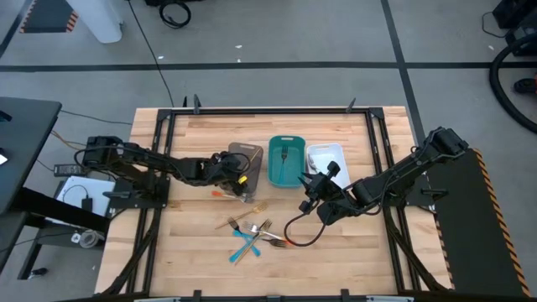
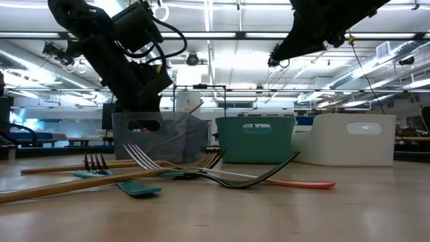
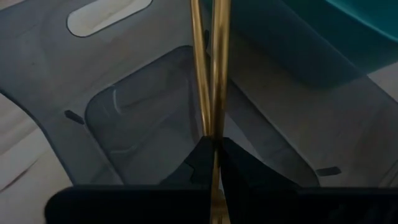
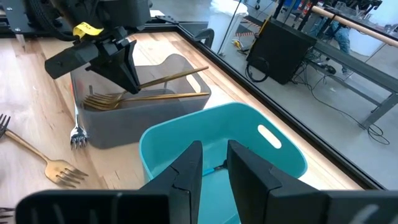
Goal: Sort silverware by color (type)
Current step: Put the gold fork into the black bin
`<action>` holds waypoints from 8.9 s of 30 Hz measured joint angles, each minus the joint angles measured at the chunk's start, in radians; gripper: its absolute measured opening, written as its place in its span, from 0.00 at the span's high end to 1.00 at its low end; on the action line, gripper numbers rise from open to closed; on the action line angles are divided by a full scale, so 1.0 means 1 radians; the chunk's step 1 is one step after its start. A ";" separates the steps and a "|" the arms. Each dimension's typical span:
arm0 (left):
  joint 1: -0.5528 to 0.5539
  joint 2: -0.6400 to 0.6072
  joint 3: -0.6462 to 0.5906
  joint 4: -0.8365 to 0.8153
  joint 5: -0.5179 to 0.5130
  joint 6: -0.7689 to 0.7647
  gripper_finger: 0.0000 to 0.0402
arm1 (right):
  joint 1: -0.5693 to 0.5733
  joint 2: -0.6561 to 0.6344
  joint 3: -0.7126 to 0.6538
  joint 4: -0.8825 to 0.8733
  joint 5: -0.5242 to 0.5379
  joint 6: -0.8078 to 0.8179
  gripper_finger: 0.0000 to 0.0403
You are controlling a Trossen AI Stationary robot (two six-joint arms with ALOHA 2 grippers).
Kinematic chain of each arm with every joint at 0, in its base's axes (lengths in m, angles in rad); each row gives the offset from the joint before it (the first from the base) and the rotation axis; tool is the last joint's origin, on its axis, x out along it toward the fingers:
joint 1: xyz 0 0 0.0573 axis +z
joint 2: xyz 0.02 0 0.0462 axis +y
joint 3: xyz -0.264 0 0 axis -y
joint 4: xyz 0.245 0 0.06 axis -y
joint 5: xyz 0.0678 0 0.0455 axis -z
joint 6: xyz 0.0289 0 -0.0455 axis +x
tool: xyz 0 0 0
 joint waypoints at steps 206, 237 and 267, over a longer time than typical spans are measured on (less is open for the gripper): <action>-0.339 0.189 0.200 -0.217 0.192 0.101 0.57 | -0.024 0.192 -0.096 0.614 -0.379 -0.255 0.79; -0.342 0.245 0.224 -0.276 0.204 0.044 0.80 | -0.007 0.183 -0.097 0.589 -0.332 -0.249 0.79; -0.336 0.248 0.297 -0.418 0.197 0.085 0.92 | 0.001 0.183 -0.097 0.589 -0.337 -0.250 0.79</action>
